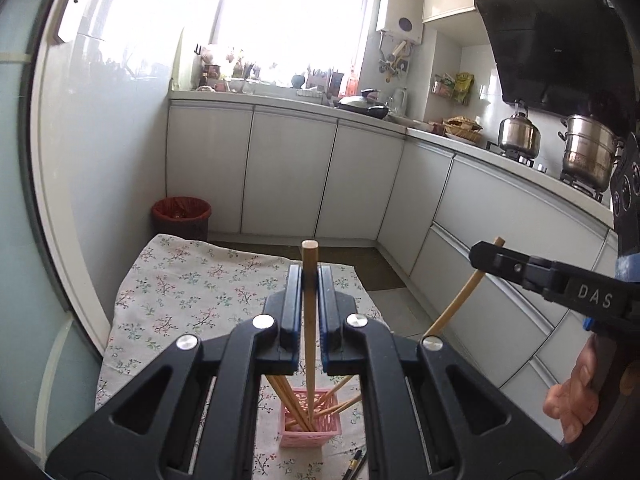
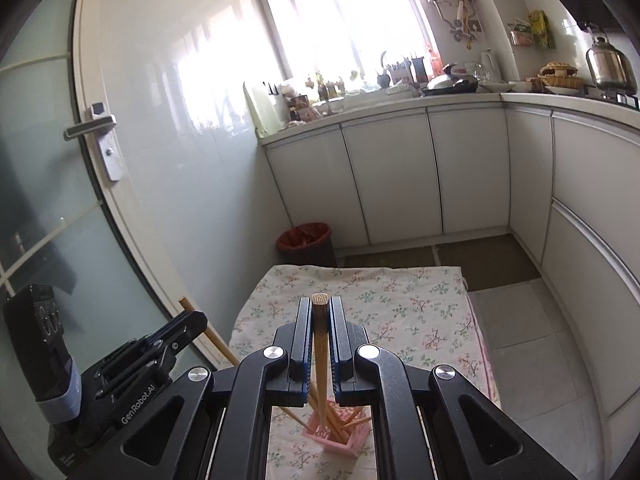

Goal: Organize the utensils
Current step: 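Lower the wooden chopstick into the pink cup and open the left gripper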

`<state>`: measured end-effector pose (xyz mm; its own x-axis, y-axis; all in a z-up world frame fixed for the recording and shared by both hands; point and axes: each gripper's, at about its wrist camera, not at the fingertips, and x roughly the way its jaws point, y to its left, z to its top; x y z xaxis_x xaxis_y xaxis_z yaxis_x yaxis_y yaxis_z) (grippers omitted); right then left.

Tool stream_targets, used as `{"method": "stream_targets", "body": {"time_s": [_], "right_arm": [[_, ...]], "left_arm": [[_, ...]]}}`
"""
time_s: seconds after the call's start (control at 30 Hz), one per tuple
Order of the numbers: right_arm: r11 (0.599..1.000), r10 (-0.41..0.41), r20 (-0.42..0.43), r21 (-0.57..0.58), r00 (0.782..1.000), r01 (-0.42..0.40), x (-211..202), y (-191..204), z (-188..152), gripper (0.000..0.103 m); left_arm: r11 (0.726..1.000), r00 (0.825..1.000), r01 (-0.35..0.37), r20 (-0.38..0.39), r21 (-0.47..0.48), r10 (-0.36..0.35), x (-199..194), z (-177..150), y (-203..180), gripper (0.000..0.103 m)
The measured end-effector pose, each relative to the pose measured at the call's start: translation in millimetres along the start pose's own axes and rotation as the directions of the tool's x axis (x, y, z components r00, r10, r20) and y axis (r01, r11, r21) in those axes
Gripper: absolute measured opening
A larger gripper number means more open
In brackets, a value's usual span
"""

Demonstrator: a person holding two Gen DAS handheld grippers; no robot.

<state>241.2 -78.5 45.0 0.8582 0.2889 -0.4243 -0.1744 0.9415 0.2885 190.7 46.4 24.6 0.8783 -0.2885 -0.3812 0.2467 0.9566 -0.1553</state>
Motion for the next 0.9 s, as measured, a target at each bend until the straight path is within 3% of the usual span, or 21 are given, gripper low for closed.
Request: {"method": "stream_targets", "body": {"time_s": [0.17,0.23,0.3,0.47,0.53,0.67,0.77,0.83,0.9], "right_arm": [[1.0,-0.001,-0.034,0.014,0.999,0.002,28,-11,-10,0.008],[1.0,0.002,-0.044,0.02,0.999,-0.001,33,-13,-13,0.008],[1.0,0.001,-0.049,0.018,0.999,-0.001,38,-13,-15,0.008],[1.0,-0.013,-0.063,-0.001,0.998,0.013,53,-10,-23,0.008],[1.0,-0.017,-0.077,-0.002,0.997,0.017,60,-11,-29,0.008],[1.0,-0.006,-0.149,0.005,0.989,0.007,83,-12,-46,0.009],[0.999,-0.03,-0.187,0.006,0.982,0.032,90,-12,-58,0.023],[0.999,-0.05,-0.168,-0.004,0.985,0.05,79,-10,-59,0.04],[0.997,-0.075,-0.129,-0.02,0.989,0.073,60,-6,-59,0.049]], "left_arm": [[1.0,0.999,0.001,-0.041,0.002,-0.001,20,-13,3,0.008],[0.999,0.993,0.039,-0.108,0.008,-0.038,33,-22,4,0.01],[0.999,0.991,0.042,-0.125,0.006,-0.041,36,-31,5,0.019],[0.996,1.0,0.022,-0.018,-0.09,-0.023,2,-25,19,0.025],[0.994,1.0,0.009,0.018,-0.111,-0.007,-13,-20,24,0.032],[0.99,0.999,-0.015,0.03,-0.138,0.019,-31,-21,32,0.034],[0.991,0.999,-0.04,-0.014,-0.129,0.038,-32,-30,31,0.035],[0.992,0.998,-0.046,-0.055,-0.114,0.04,-29,-36,28,0.035],[0.994,0.995,-0.043,-0.091,-0.103,0.033,-28,-43,23,0.037]]}}
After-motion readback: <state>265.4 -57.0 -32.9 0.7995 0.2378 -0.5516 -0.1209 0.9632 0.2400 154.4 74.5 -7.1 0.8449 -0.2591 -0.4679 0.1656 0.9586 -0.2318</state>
